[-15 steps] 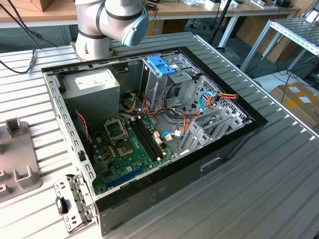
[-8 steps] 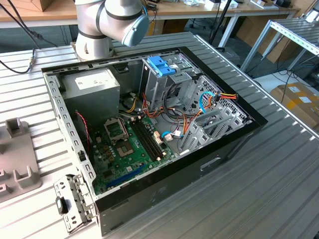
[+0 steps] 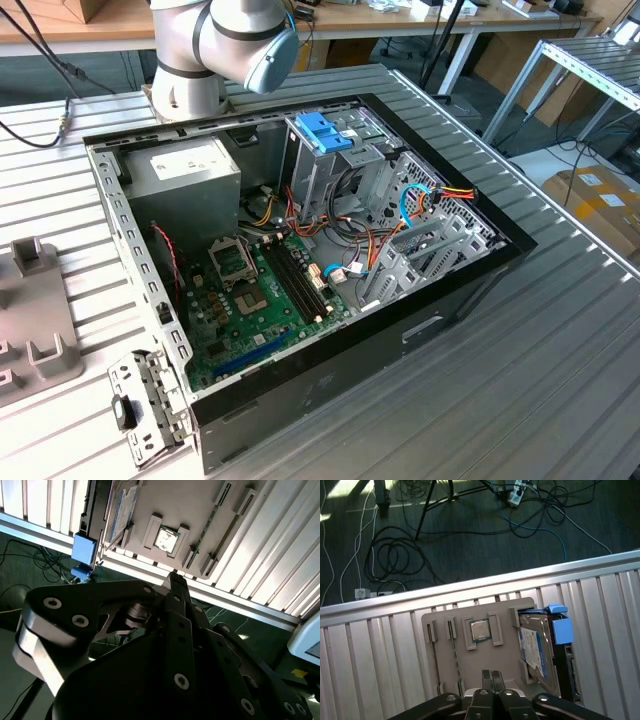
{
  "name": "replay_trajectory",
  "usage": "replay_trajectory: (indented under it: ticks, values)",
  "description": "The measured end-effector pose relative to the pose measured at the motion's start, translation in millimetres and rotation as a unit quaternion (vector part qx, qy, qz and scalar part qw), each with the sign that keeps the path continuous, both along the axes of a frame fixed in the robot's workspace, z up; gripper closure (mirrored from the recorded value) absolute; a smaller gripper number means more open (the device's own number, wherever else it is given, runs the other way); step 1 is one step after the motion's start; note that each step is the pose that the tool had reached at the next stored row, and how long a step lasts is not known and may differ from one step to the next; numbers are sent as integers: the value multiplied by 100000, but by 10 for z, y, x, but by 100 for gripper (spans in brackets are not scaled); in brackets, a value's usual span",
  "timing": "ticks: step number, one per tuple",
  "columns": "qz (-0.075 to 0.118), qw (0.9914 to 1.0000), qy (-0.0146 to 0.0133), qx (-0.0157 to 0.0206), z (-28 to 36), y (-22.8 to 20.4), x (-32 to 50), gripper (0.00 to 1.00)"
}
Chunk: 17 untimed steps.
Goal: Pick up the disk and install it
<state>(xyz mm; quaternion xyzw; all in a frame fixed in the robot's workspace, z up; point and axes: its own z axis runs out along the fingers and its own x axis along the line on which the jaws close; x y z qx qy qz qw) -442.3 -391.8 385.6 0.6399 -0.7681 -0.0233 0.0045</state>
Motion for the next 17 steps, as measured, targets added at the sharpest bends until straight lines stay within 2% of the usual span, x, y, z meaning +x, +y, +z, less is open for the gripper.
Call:
replay_trajectory:
  ticks: [3,9,17]
  values:
    - [1313,99991,-1,-1,0,0,0,89]
    - [2523,99968,1,-1,0,0,0,89]
    - [2596,99966,3,-3,0,0,0,89]
